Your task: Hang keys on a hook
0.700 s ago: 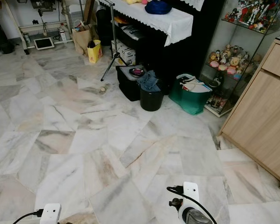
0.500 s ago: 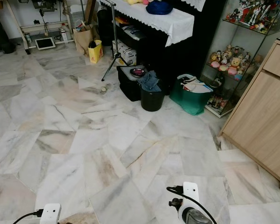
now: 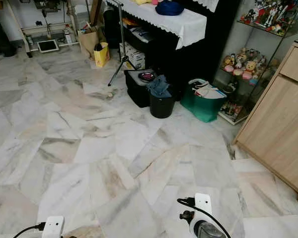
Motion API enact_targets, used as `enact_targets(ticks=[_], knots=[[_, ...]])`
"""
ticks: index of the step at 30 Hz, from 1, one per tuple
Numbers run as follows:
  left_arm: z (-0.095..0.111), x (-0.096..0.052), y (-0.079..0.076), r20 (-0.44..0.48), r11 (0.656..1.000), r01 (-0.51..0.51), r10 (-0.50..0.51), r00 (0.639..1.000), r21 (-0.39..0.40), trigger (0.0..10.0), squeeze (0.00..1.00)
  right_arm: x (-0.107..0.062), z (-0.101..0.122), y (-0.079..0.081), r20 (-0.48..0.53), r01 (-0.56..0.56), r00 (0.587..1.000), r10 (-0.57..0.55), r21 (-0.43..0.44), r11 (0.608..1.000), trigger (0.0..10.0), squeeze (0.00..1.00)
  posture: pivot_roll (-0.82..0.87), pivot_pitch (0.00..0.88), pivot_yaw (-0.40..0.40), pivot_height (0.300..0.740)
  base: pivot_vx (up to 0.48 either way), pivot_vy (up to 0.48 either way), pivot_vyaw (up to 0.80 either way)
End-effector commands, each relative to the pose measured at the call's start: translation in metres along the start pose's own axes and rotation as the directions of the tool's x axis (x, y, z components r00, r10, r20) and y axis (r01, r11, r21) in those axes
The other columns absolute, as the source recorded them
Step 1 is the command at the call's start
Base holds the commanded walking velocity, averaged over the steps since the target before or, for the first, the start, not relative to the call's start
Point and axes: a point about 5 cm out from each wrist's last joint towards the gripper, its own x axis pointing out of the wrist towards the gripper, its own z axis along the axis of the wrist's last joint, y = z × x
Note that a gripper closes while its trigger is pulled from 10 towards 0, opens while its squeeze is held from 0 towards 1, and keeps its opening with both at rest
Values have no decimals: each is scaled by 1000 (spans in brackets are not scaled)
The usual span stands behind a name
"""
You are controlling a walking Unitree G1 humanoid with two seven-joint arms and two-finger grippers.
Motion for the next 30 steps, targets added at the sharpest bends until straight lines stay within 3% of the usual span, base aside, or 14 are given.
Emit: enact_targets(ticks=[1, 4, 15, 19, 30], knots=[[-3, 0, -1, -3, 1000, 6, -6, 1000, -1, 10000, 0, 0, 0, -2, -10, 8, 1000, -8, -7, 1000, 10000, 0, 82, 0, -68, 740, 0, 0, 0], [-2, 0, -2, -3, 1000, 11, -11, 1000, -3, 10000, 0, 0, -1, -2, -30, 9, 999, -9, -4, 1000, 10000, 0, 82, 0, -70, 740, 0, 0, 0], [2, 0, 3, 5, 1000, 6, -6, 1000, -13, 10000, 0, 0, -1, -2, -45, -1, 999, 0, -7, 1000, 10000, 0, 81, 0, -74, 740, 0, 0, -616], [2, 0, 3, 8, 1000, 13, -13, 1000, 25, 10000, 0, 0, -1, -3, -49, -2, 999, 2, -11, 1000, 10000, 0, 83, 0, -78, 740, 0, 0, -600], [-9, -2, -1, -7, 1000, 27, -27, 1000, 3, 10000, 0, 0, 0, -2, -50, -7, 999, 6, -17, 1000, 10000, 0, 83, 0, -79, 740, 0, -368, -597]])
